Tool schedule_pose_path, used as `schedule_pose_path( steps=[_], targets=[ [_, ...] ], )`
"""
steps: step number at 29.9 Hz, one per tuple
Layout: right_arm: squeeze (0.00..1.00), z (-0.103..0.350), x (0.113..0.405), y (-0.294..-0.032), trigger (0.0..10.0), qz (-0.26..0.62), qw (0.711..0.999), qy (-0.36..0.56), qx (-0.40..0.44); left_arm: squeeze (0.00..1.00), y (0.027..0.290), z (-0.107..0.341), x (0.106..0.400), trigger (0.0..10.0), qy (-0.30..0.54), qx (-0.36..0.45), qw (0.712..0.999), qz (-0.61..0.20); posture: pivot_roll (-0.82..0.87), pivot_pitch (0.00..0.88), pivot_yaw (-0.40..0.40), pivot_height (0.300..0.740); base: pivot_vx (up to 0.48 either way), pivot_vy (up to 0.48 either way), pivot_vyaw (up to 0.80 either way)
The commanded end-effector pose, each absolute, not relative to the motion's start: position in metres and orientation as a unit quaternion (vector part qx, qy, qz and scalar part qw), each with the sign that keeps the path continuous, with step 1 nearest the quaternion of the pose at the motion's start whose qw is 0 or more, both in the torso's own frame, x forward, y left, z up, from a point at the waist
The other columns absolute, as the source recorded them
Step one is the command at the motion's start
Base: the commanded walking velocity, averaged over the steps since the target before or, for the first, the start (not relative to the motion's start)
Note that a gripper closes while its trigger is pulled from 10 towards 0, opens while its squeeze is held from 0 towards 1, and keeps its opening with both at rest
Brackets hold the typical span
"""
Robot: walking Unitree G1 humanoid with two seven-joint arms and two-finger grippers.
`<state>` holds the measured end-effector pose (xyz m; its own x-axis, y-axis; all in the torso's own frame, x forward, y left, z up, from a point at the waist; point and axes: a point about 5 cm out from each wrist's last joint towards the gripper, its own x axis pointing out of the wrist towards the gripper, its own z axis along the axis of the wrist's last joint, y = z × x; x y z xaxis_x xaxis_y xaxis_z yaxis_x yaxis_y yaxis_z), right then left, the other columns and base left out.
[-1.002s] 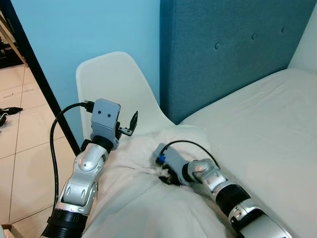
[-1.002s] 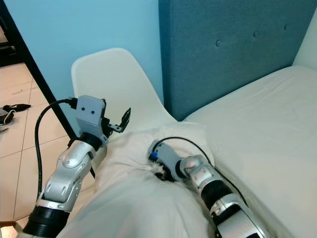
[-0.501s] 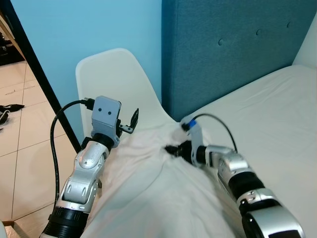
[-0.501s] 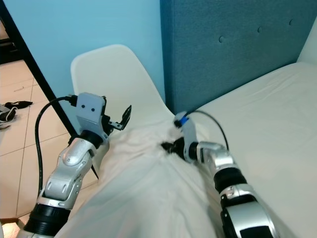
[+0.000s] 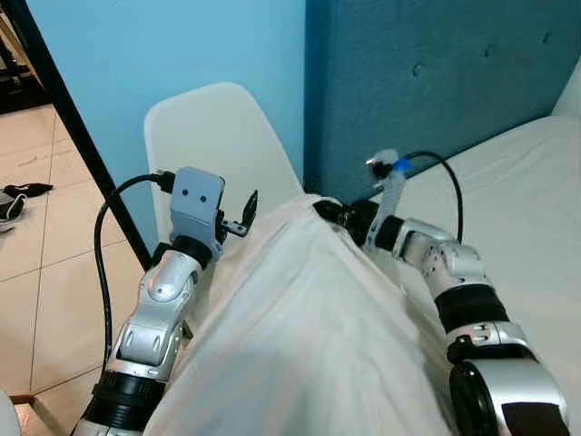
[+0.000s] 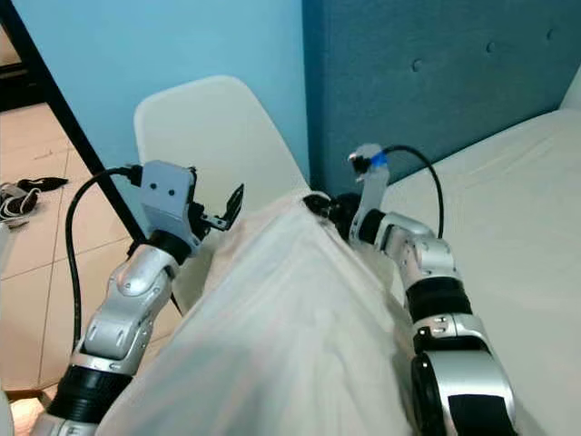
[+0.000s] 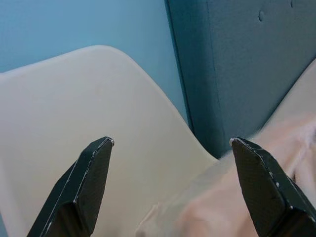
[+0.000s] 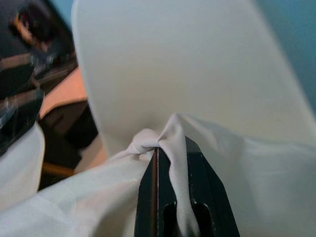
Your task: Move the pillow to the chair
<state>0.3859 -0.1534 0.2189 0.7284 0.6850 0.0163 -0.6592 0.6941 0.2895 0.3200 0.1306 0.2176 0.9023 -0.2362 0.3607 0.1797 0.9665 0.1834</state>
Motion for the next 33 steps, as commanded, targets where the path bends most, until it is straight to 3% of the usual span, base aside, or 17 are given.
schedule_pose_path(
  steps=[1,10,20,22,23,24,27,33],
  targets=[
    [0.00,0.267,0.390,-0.160,0.0,0.356,0.920,-0.055,0.153,0.00,0.133,0.219,0.321,10.0,-0.191,0.066,0.974,-0.098,-0.19,0.115,0.047,0.520,0.000,0.000,0.00],
    [0.00,0.331,0.394,-0.175,0.0,0.294,0.925,-0.166,0.175,0.00,0.131,0.238,0.320,10.0,-0.221,0.069,0.968,-0.100,-0.19,0.105,0.044,0.520,0.000,0.000,0.00],
    [0.00,0.346,0.396,-0.167,0.0,0.253,0.938,-0.191,0.137,0.00,0.142,0.304,0.311,10.0,-0.328,0.111,0.937,-0.054,-0.18,0.099,0.037,0.520,0.000,0.000,0.00],
    [0.00,0.342,0.400,-0.152,0.0,0.234,0.948,-0.186,0.107,0.00,0.156,0.352,0.300,10.0,-0.397,0.165,0.903,0.010,-0.17,0.095,0.027,0.520,0.000,0.000,0.00],
    [0.00,0.342,0.400,-0.152,0.0,0.234,0.948,-0.186,0.107,0.00,0.156,0.352,0.300,10.0,-0.397,0.165,0.903,0.010,-0.17,0.095,0.027,0.520,0.000,0.000,0.00],
    [0.00,0.338,0.403,-0.132,0.0,0.224,0.955,-0.177,0.083,0.00,0.161,0.382,0.289,10.0,-0.441,0.202,0.873,0.057,-0.16,0.091,0.018,0.520,0.000,0.000,0.00],
    [0.00,0.332,0.404,-0.119,0.0,0.216,0.960,-0.167,0.064,0.00,0.162,0.389,0.286,10.0,-0.450,0.220,0.863,0.074,-0.15,0.089,0.016,0.520,0.000,0.000,0.00],
    [0.00,0.297,0.407,-0.088,0.0,0.198,0.972,-0.112,0.050,0.00,0.163,0.381,0.289,10.0,-0.428,0.203,0.877,0.081,-0.15,0.085,0.008,0.520,0.000,0.000,0.00]
  ],
)
